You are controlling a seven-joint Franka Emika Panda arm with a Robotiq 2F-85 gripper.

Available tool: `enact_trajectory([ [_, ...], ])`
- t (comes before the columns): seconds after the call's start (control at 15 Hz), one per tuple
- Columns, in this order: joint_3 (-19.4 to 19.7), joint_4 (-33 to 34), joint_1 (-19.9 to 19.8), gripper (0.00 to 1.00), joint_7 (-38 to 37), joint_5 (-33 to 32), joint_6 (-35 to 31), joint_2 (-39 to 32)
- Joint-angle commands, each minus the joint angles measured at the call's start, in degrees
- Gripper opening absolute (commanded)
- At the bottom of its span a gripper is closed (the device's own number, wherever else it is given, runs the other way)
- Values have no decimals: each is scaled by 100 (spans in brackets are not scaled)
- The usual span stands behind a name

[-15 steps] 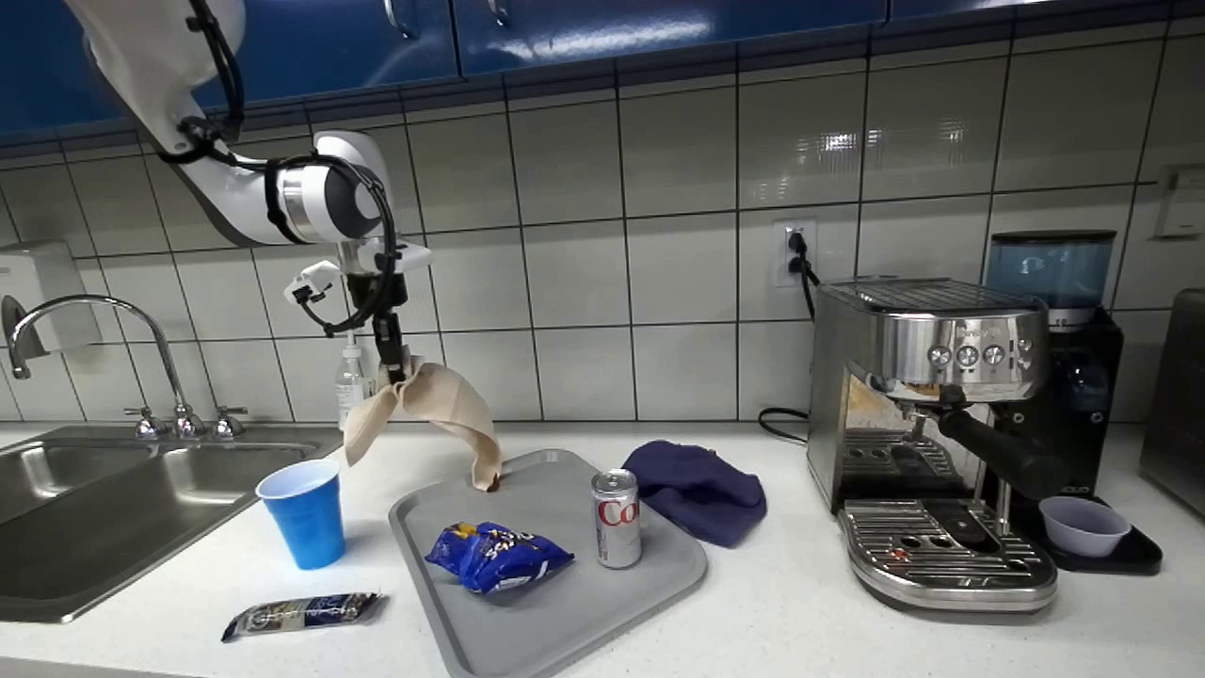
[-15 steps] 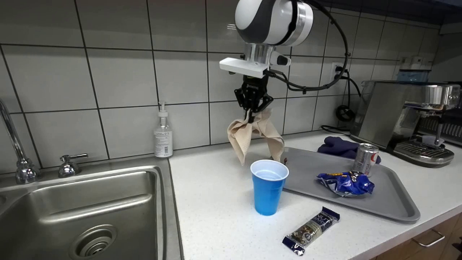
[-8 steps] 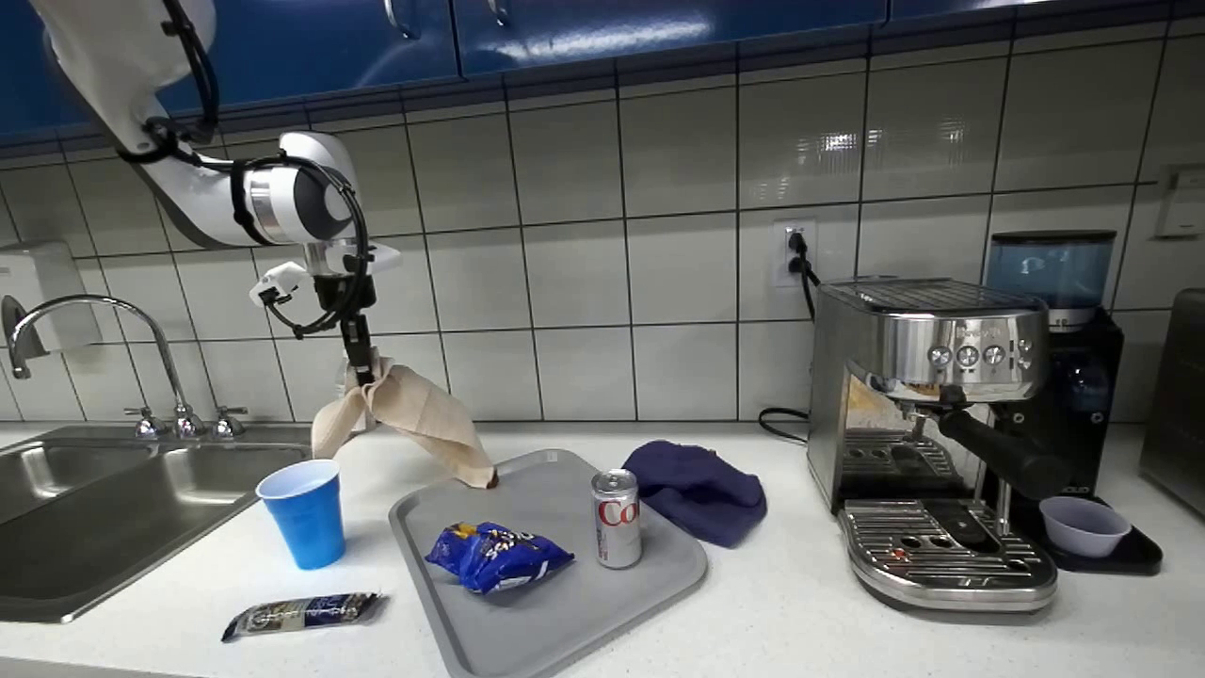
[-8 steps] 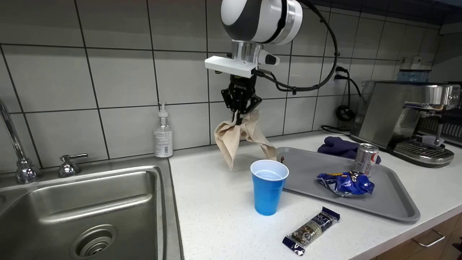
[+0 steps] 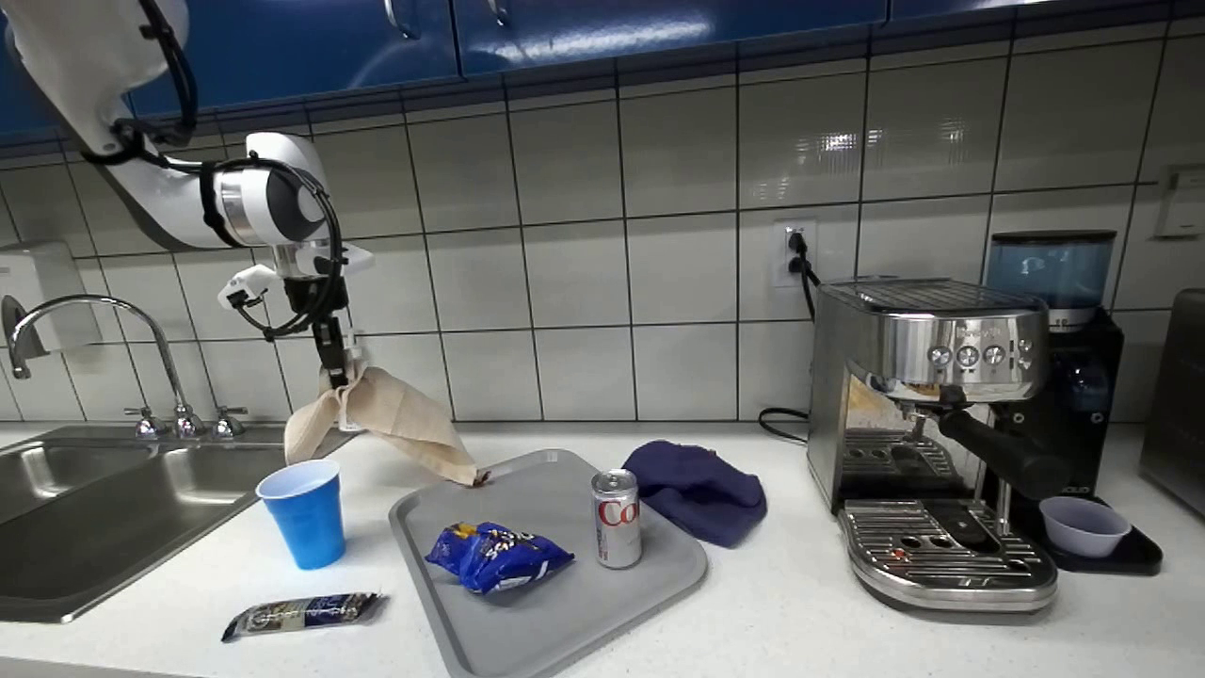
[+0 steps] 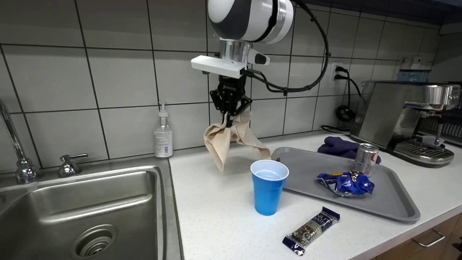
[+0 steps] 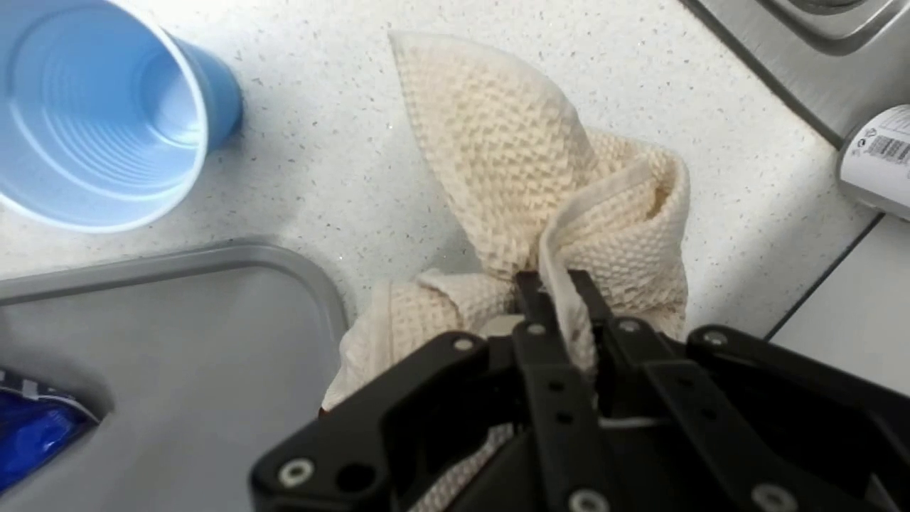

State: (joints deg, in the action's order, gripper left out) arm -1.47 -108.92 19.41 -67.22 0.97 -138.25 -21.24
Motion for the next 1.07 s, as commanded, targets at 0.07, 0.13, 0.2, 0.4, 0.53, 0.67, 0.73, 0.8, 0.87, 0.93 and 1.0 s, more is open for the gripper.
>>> enact_trajectory([
  [0.07,-81,119,127,3,-413,-328,223,-40],
  [0.13,-97,127,151,3,-448,-343,226,-65],
  [0.2,-107,134,180,3,-476,-362,248,-87],
  [0.4,-117,135,247,3,-542,-440,266,-154],
  [0.53,-118,172,274,3,-612,-493,295,-228],
  [0.67,-115,204,290,3,-677,-525,328,-295],
  [0.73,-121,210,284,3,-678,-510,318,-318],
  [0.8,-122,221,281,3,-680,-498,329,-335],
  [0.87,-121,234,280,3,-682,-489,330,-353],
  [0.93,-122,249,277,3,-680,-478,333,-368],
  [1.0,-123,256,276,3,-677,-473,326,-377],
])
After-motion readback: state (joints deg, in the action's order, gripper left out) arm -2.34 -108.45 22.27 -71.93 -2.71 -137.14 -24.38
